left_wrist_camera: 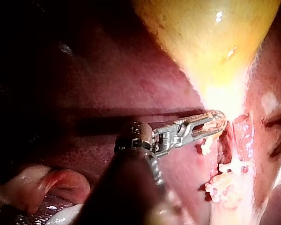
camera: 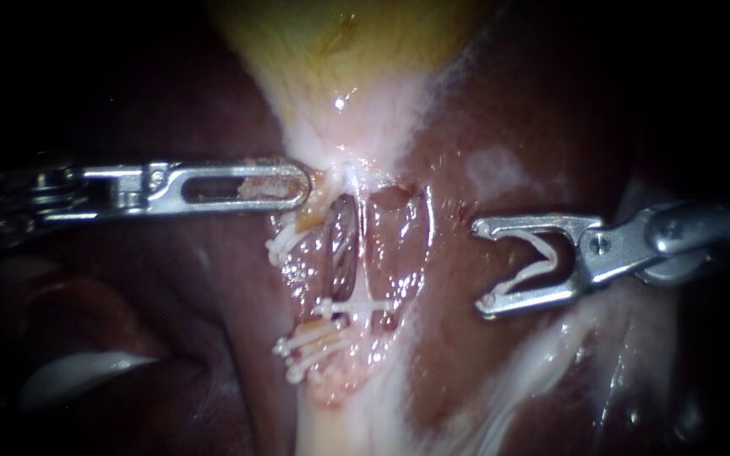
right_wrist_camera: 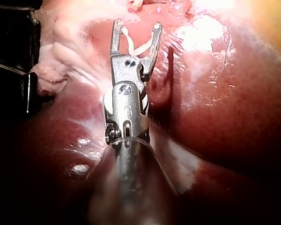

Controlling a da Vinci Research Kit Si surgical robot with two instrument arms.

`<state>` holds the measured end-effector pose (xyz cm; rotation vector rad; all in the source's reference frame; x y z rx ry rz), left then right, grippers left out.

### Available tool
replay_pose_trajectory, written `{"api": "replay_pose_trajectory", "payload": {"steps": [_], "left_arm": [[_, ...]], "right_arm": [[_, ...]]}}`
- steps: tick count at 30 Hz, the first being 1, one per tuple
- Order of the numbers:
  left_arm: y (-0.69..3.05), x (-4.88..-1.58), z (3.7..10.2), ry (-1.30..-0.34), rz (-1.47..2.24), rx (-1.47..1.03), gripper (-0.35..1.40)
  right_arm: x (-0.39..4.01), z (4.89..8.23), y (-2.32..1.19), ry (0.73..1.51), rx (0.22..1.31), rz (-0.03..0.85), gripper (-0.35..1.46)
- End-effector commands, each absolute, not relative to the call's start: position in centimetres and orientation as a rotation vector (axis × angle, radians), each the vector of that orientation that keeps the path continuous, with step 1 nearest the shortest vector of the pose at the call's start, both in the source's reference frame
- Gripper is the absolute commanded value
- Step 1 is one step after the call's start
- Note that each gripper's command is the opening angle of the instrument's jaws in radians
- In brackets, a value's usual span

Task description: Clipping second clip right tube

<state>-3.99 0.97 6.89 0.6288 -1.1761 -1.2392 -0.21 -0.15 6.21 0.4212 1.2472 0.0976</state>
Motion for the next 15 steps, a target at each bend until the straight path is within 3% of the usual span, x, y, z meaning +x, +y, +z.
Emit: {"api": "replay_pose_trajectory", "payload": {"steps": [1, 15], "left_arm": [[0.97, -3.98, 6.88, -1.176, -1.239, 0.629, -0.35], [1.18, -3.53, 6.32, -1.189, -1.265, 0.648, -0.35]], "right_arm": [[-0.2, 6.21, -0.15, 1.248, 0.421, 0.097, 0.5], [-0.17, 6.2, -0.16, 1.248, 0.421, 0.099, 0.5]]}}
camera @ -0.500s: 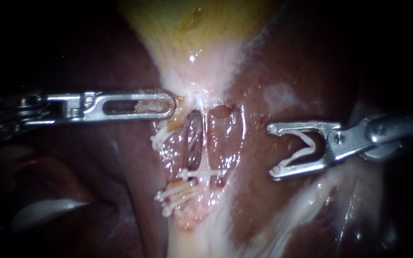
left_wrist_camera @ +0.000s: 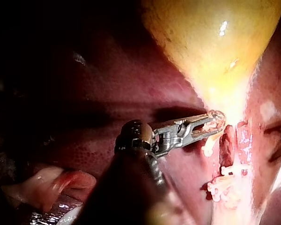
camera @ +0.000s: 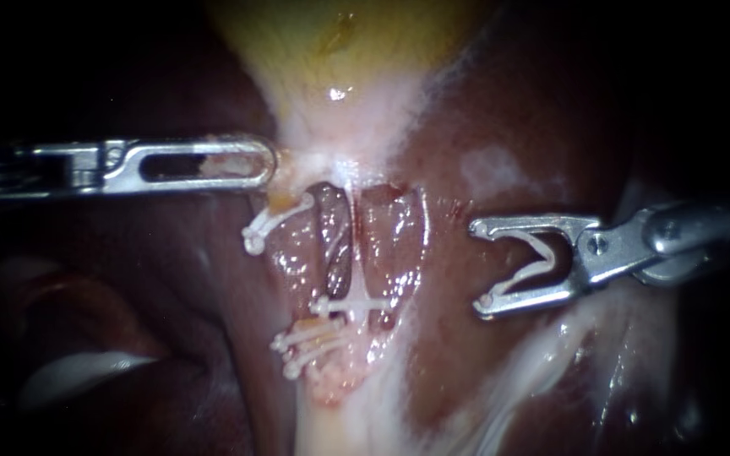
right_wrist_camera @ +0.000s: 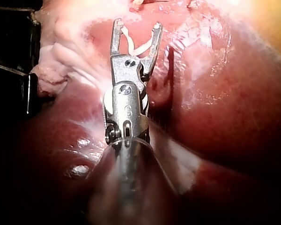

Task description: Clipping second clip right tube

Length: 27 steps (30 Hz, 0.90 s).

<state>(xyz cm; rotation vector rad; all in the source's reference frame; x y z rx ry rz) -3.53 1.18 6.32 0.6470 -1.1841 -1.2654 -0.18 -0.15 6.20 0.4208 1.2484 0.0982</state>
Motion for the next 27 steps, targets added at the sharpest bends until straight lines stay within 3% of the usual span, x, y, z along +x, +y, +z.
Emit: {"api": "replay_pose_trajectory", "payload": {"steps": [1, 8, 14, 27], "left_arm": [[1.18, -3.51, 6.3, -1.192, -1.268, 0.646, -0.35], [1.17, -3.49, 6.29, -1.191, -1.268, 0.646, -0.35], [1.16, -3.49, 6.28, -1.191, -1.268, 0.645, -0.35], [1.14, -3.5, 6.26, -1.191, -1.269, 0.644, -0.35]], "right_arm": [[-0.17, 6.2, -0.16, 1.248, 0.42, 0.099, 0.5], [-0.1, 6.19, -0.17, 1.248, 0.415, 0.096, 0.5], [0.19, 6.2, -0.19, 1.227, 0.468, 0.201, 0.5], [0.67, 6.69, -0.3, 1.198, 0.529, 0.329, 0.49]]}}
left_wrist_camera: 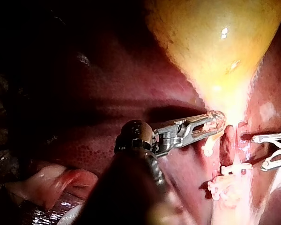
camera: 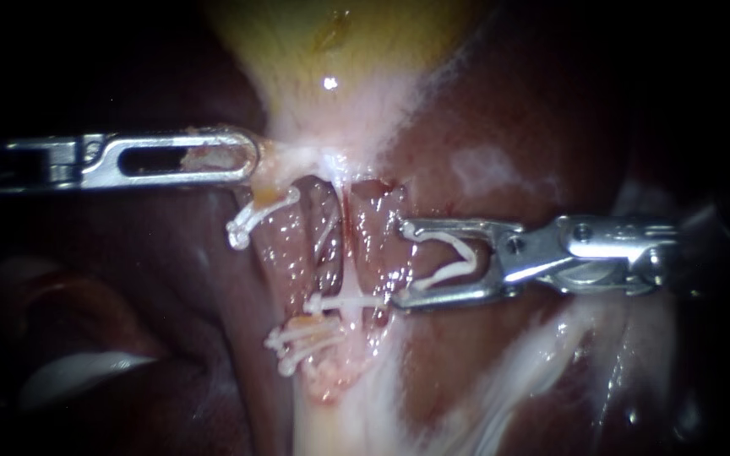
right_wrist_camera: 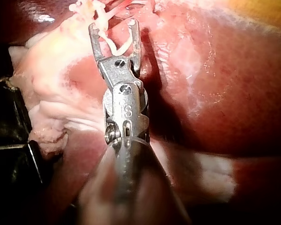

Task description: Clipping second clip right tube

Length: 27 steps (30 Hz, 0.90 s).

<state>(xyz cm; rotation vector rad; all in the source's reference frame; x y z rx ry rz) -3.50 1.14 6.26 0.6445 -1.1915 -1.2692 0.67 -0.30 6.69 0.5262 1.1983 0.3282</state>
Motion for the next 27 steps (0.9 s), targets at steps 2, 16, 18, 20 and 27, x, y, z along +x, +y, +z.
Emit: {"api": "replay_pose_trajectory", "payload": {"steps": [2, 16, 18, 20, 27], "left_arm": [[1.14, -3.5, 6.26, -1.191, -1.269, 0.644, -0.35], [1.14, -3.5, 6.25, -1.191, -1.27, 0.643, -0.35], [1.14, -3.5, 6.24, -1.191, -1.27, 0.643, -0.35], [1.13, -3.51, 6.24, -1.191, -1.271, 0.643, -0.35], [1.13, -3.51, 6.24, -1.191, -1.271, 0.642, -0.35]], "right_arm": [[0.71, 6.77, -0.3, 1.196, 0.539, 0.341, 0.48], [1.04, 7.17, -0.37, 1.183, 0.633, 0.422, 0.47], [1.1, 7.21, -0.38, 1.186, 0.643, 0.425, 0.47], [1.15, 7.26, -0.4, 1.187, 0.651, 0.432, 0.46], [1.26, 7.33, -0.44, 1.247, 0.731, 0.479, 0.45]]}}
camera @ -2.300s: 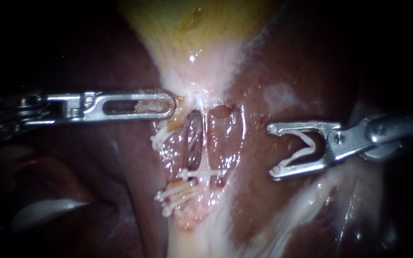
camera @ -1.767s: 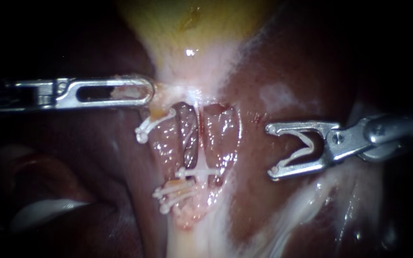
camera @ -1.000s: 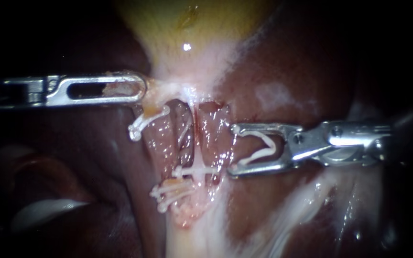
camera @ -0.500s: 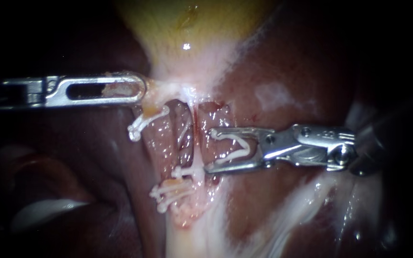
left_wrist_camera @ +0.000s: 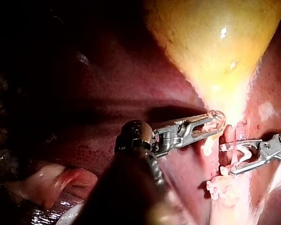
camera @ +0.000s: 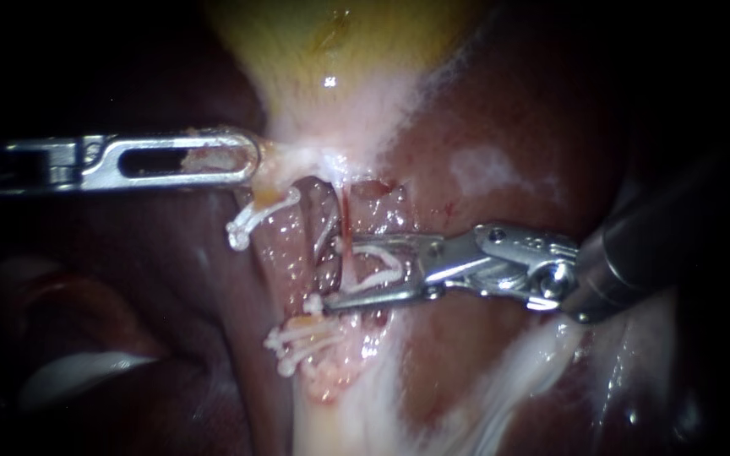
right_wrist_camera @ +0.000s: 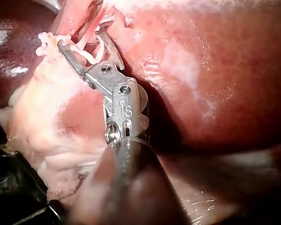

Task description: Clipping second clip right tube

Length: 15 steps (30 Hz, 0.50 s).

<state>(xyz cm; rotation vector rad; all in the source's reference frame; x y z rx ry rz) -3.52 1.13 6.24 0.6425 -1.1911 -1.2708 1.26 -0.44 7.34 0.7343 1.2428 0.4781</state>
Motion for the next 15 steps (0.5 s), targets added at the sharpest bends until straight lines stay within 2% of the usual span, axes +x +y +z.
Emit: {"api": "replay_pose_trajectory", "payload": {"steps": [1, 5, 15], "left_arm": [[1.13, -3.51, 6.24, -1.191, -1.271, 0.642, -0.35], [1.13, -3.51, 6.23, -1.191, -1.271, 0.642, -0.35], [1.13, -3.51, 6.23, -1.191, -1.271, 0.642, -0.35]], "right_arm": [[1.27, 7.33, -0.44, 1.259, 0.744, 0.482, 0.45], [1.31, 7.3, -0.47, 1.322, 0.814, 0.514, 0.45], [1.38, 7.18, -0.59, 1.365, 0.945, 0.546, 0.42]]}}
